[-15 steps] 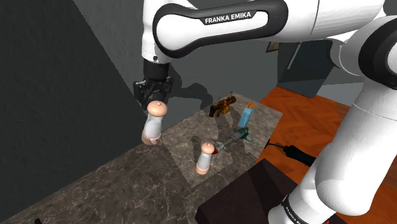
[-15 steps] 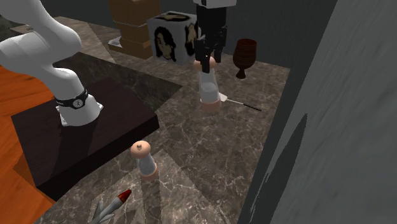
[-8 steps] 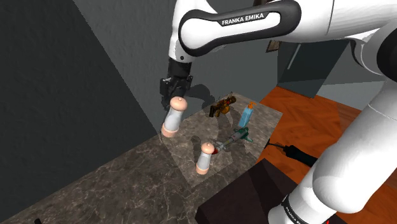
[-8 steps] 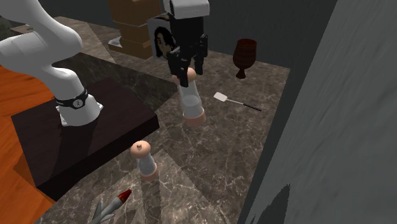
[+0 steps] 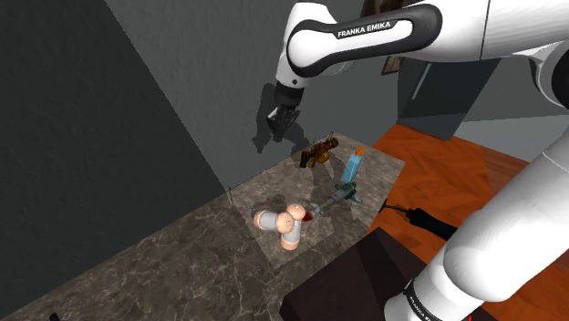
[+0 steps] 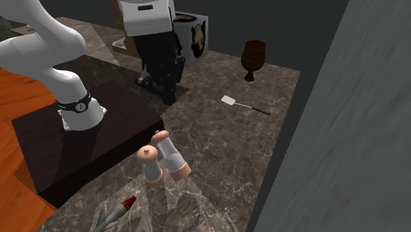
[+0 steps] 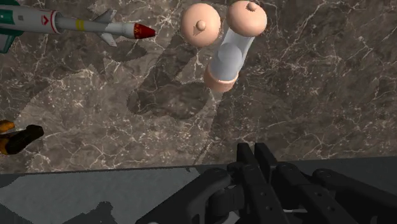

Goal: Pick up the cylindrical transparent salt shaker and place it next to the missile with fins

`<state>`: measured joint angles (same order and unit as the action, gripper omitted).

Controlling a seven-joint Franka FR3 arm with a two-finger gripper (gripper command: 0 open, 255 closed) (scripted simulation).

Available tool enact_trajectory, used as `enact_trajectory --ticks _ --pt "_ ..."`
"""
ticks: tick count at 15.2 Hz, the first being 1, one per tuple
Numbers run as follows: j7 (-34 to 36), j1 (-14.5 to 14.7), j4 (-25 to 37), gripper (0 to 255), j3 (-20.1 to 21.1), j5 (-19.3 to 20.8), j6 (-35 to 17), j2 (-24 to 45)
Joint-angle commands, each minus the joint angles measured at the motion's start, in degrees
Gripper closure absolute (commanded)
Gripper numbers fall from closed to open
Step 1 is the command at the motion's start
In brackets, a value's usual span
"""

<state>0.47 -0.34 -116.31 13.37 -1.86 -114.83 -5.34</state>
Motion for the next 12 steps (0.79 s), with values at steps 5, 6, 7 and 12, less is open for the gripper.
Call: enact_trajectory --ticks 5,6,7,12 --pt "-1.2 -1.1 -2.7 0 -1.3 -0.3 -1.1 -1.4" --pt "0.6 -1.0 -4.6 0 -1.0 -0.3 -2.8 -1.5" --pt "2.3 -0.9 -6.6 0 -0.8 -0.4 -4.5 -1.6" --pt "11.5 -0.4 -14.9 0 0.9 -0.2 -13.0 -0.9"
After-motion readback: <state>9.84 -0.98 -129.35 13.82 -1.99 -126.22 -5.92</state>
